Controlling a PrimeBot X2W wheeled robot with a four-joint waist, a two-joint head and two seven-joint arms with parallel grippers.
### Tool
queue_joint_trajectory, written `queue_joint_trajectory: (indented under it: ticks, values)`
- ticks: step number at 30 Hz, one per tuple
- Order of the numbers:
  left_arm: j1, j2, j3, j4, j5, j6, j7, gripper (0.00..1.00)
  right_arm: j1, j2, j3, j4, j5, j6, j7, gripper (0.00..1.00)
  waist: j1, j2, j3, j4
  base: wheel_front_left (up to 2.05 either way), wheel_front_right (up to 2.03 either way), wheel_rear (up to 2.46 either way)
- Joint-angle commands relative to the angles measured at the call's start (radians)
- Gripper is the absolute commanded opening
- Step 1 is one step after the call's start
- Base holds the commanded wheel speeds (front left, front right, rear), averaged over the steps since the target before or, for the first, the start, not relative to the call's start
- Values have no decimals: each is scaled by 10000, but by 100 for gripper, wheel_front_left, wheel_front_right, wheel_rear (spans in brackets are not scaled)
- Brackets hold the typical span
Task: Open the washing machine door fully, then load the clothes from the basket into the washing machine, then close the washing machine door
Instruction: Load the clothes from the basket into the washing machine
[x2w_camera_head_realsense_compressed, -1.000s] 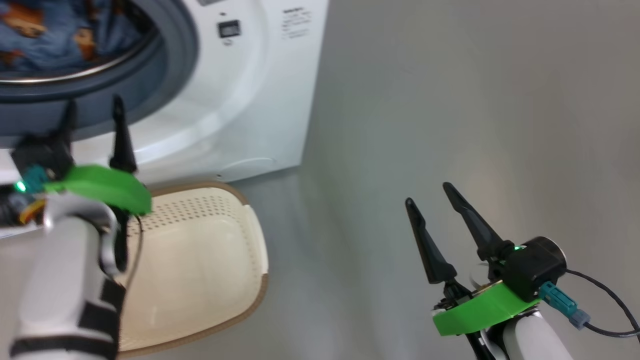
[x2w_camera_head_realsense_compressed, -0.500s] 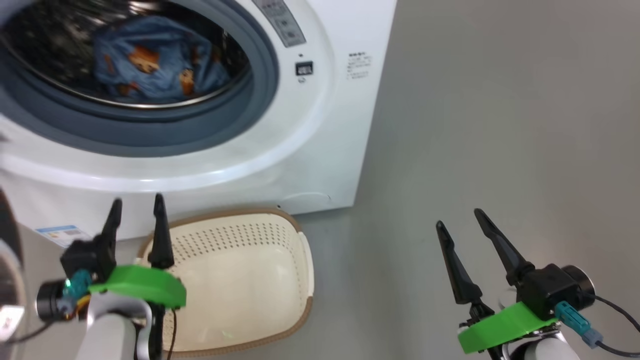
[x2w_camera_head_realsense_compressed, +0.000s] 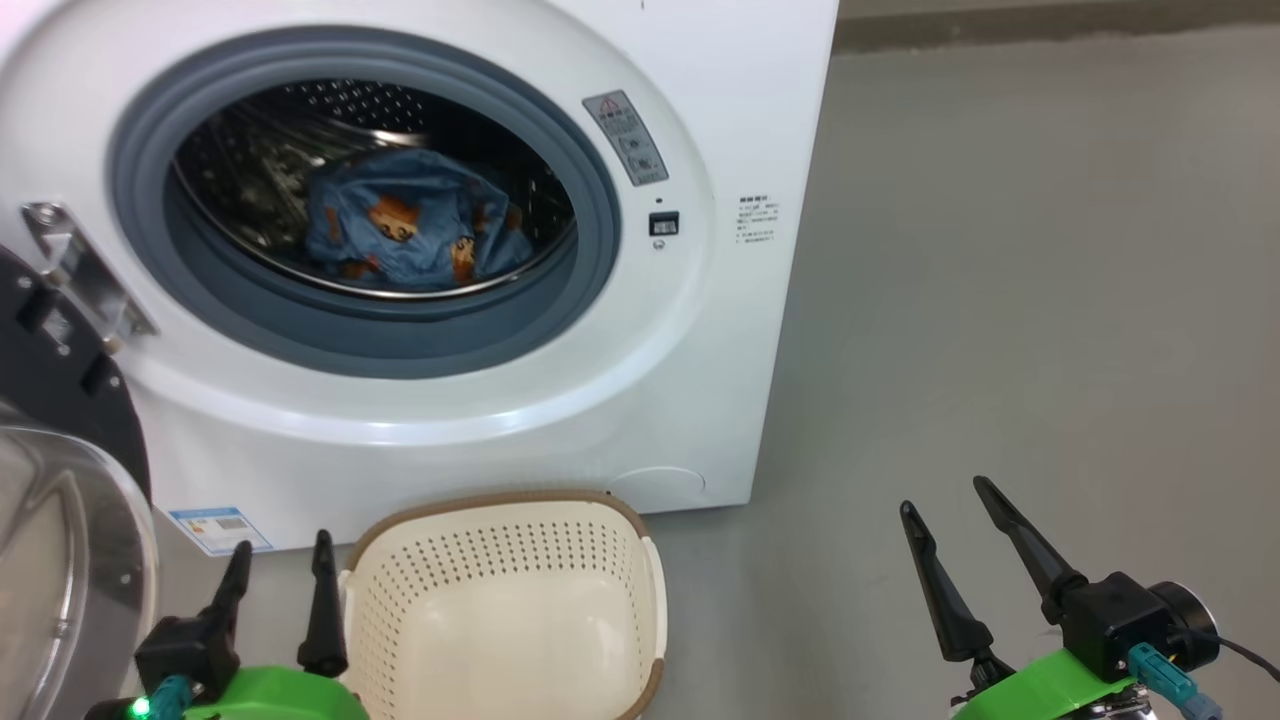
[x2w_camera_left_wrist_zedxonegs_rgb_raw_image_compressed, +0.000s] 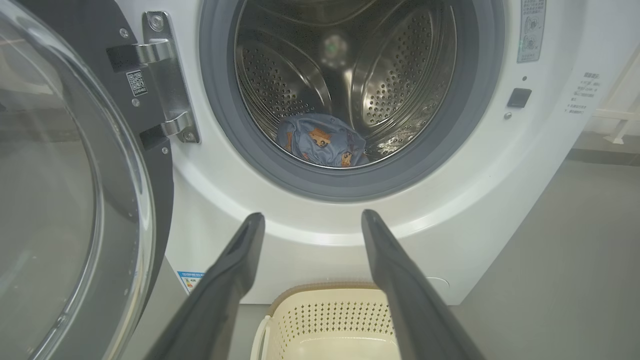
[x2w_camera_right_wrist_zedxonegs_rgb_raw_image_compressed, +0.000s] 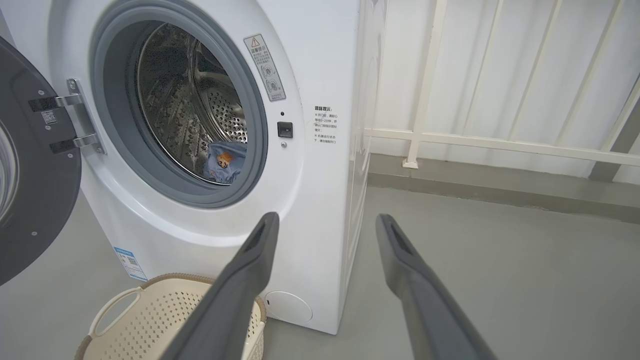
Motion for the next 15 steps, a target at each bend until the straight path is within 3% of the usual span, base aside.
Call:
queue_joint_trajectory:
  ticks: [1, 15]
  values:
    - [-120, 111, 377, -335, -3, -51, -64, 100, -133, -121, 262, -220, 26, 62, -48, 100, 0, 0, -219, 130, 0, 0, 0]
    - [438, 42, 757, -523, 111, -589, -64, 100, -31, -231, 80, -133, 108, 62, -48, 100, 0, 0, -537, -39, 0, 0, 0]
